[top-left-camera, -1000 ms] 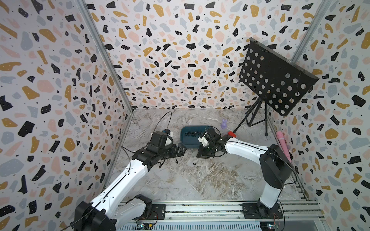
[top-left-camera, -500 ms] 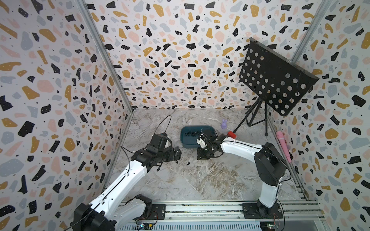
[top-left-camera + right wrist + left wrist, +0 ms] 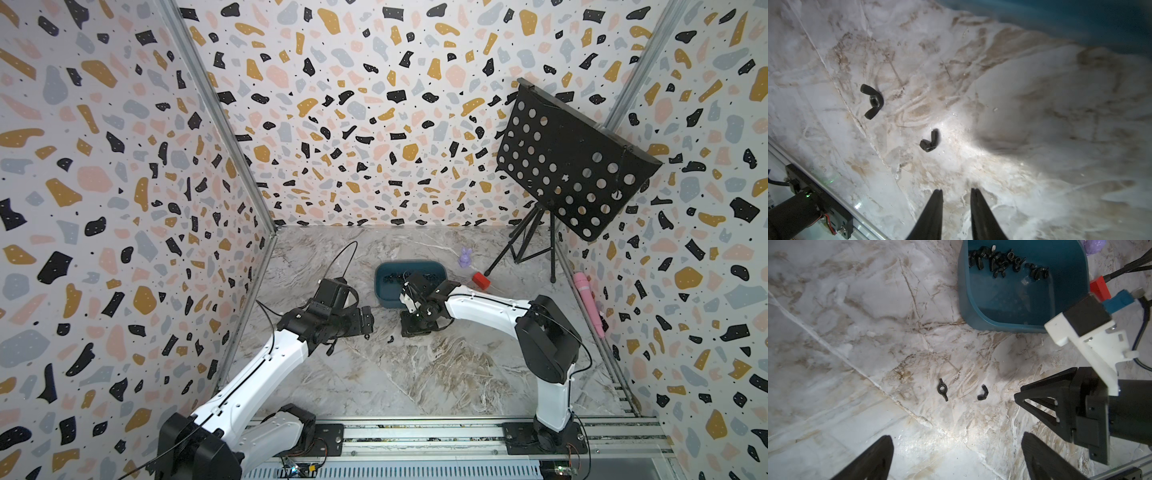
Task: Take out the wing nut from the storage box
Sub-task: Pick up the wing nut from the center of the board.
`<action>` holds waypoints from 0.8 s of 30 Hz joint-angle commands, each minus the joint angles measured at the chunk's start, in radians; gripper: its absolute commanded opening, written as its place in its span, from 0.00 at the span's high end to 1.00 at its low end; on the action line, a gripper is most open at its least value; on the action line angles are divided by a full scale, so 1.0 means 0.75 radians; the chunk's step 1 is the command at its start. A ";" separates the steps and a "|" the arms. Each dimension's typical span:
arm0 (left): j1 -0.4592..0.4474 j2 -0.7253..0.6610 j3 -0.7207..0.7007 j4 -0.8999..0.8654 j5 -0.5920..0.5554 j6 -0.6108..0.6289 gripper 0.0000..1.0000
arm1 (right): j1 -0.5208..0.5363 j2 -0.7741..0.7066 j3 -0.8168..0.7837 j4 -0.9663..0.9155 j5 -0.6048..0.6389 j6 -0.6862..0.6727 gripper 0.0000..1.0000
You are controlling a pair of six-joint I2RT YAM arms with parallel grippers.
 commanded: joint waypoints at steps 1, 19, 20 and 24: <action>0.007 -0.027 0.015 -0.038 -0.047 0.001 0.00 | 0.031 0.028 0.070 -0.080 0.044 0.022 0.68; 0.007 -0.060 0.014 -0.056 -0.054 0.001 0.00 | 0.064 0.206 0.278 -0.125 0.038 0.070 0.63; 0.007 -0.059 0.011 -0.055 -0.053 0.001 0.00 | 0.064 0.215 0.285 -0.129 0.034 0.069 0.63; 0.006 -0.062 0.009 -0.056 -0.054 0.003 0.00 | 0.064 0.236 0.296 -0.136 0.026 0.080 0.64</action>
